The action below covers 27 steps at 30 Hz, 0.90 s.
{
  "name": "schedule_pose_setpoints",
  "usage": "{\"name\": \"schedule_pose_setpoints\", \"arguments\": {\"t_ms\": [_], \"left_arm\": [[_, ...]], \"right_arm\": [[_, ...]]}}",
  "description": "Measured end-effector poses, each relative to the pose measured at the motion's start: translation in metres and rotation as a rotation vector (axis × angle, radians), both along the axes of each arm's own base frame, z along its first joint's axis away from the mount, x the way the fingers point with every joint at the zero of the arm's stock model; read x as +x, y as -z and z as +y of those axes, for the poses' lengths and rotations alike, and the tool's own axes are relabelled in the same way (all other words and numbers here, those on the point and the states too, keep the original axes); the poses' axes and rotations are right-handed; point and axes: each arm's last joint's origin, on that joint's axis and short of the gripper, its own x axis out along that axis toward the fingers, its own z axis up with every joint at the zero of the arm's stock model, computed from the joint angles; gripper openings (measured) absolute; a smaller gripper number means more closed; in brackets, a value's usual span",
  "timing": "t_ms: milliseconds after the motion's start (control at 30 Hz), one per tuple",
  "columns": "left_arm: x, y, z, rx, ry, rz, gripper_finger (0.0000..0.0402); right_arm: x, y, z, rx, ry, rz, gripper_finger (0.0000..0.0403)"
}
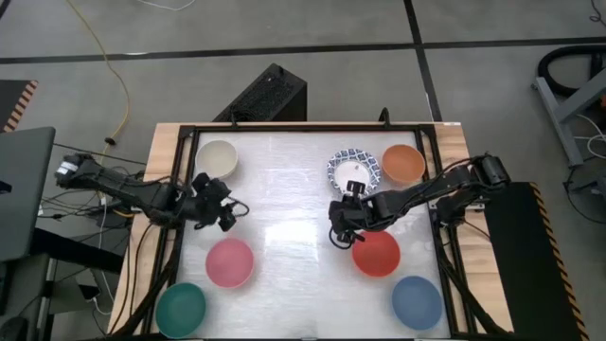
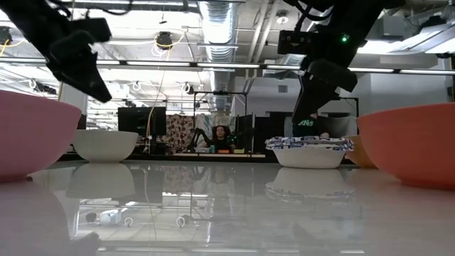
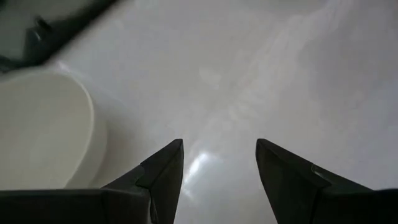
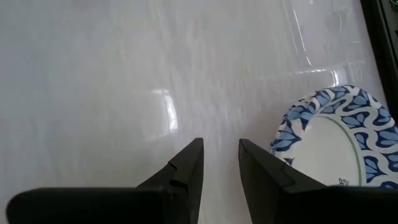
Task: Nest bowls inside each other
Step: Stack the gray bowl on top of the white patterned bowl
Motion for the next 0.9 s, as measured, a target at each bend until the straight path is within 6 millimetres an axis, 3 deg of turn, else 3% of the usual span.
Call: {"name": "schedule_pose_setpoints", "arguments": {"t_ms": [133, 433, 733, 900], "left_arm": [[0.003, 0.002, 0.021, -0.105, -0.033, 0.042, 0.0191], [-0.003, 0.003, 0.063, -0.131, -0.184, 0.075, 0.0191], [-0.012, 0.003, 0.088, -0.086, -0.287, 0.116, 0.0191], [-0.009, 0.01, 0.1, -0.095, -0.26, 0.209, 0.0191]], "right_arm": [[0.0, 0.0, 0.0, 0.0, 0.002, 0.0, 0.0122], [0.0, 0.0, -0.001, 0.002, 0.006, -0.002, 0.0122], [0.0, 0.0, -0.001, -0.001, 0.005, 0.0, 0.0122], [0.0, 0.0, -0.002, -0.001, 0.004, 0.0, 0.0122]]}}
